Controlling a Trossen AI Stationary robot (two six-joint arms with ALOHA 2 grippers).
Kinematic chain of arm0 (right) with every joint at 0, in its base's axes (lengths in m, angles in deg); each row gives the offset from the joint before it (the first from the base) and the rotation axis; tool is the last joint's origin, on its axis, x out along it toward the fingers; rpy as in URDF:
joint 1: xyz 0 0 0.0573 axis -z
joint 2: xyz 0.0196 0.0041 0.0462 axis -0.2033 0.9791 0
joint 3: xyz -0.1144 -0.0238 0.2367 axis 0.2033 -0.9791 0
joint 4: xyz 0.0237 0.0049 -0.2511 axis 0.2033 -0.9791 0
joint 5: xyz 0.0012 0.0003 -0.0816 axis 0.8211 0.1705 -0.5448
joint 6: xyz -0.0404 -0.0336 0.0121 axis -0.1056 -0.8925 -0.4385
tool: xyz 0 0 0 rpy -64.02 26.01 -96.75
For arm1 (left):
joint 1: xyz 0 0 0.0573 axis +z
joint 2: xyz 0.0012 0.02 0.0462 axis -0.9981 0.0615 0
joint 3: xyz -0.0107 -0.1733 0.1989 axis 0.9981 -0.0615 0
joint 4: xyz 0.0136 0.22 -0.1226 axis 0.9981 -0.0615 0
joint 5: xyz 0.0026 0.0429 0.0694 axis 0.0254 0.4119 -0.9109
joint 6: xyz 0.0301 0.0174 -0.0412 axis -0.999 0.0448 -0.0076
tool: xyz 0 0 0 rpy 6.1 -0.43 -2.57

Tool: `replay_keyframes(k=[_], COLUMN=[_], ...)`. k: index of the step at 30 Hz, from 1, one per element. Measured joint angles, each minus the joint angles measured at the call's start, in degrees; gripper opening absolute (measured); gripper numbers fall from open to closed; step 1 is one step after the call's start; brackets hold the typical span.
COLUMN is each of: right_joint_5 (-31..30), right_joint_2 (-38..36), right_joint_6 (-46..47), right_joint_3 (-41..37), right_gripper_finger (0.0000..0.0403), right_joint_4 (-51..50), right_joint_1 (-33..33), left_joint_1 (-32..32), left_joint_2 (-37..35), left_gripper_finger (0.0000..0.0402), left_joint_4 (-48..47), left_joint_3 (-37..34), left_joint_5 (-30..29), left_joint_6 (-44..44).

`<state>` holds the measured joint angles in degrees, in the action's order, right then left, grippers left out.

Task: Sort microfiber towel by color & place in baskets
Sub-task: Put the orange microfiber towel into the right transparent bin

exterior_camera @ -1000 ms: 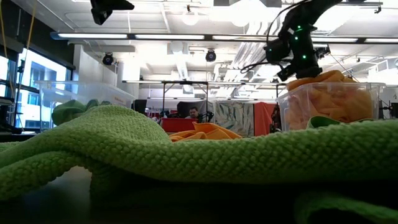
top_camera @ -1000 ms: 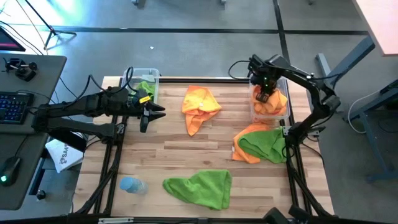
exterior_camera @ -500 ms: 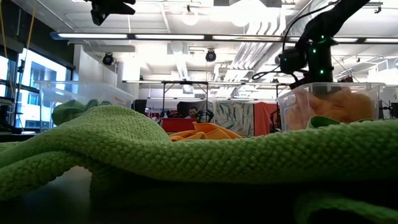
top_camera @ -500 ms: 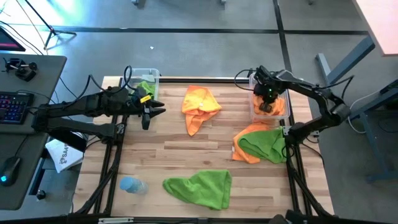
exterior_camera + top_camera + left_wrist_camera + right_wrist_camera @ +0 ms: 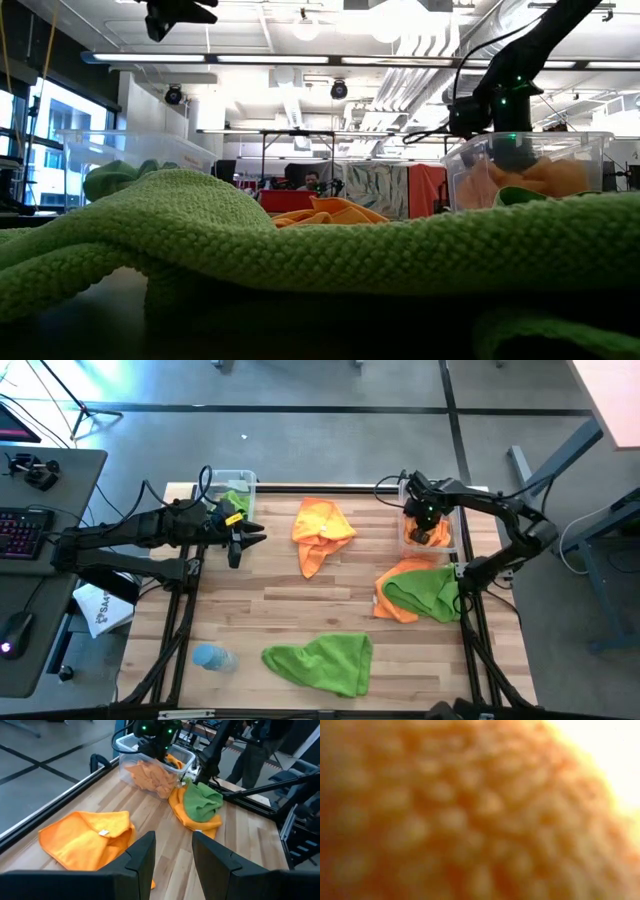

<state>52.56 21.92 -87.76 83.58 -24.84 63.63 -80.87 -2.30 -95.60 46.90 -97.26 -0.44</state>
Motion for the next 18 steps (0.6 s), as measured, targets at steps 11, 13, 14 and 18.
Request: replay_keyframes(k=[11,13,14,18], right_joint_5=[-0.27,-0.35,-0.32,-0.25], right_joint_2=[1.31,0.48,-0.10,-2.86], right_joint_6=[-0.07,-0.20,-0.18,0.03], right_joint_3=[0.87,1.98,2.69,6.23], right_gripper_finger=[0.0025,0.0044,0.0056,0.0101], right_joint_4=[-0.65,-2.73,-3.88,-9.33], right_joint_1=[0.24,0.24,0.24,0.22], left_joint_1=[0.00,0.00,-0.01,-0.02], left_joint_2=[0.00,0.00,0.00,0.00], left_gripper_finger=[0.0117,0.0117,0.0117,0.0117], left_joint_4=[-0.02,-0.01,-0.02,-0.02], left_joint_3=[0.00,0.00,-0.01,-0.02], left_joint_5=[0.02,0.02,0.02,0.28], left_joint_6=[0.12,0.10,0.10,0.08])
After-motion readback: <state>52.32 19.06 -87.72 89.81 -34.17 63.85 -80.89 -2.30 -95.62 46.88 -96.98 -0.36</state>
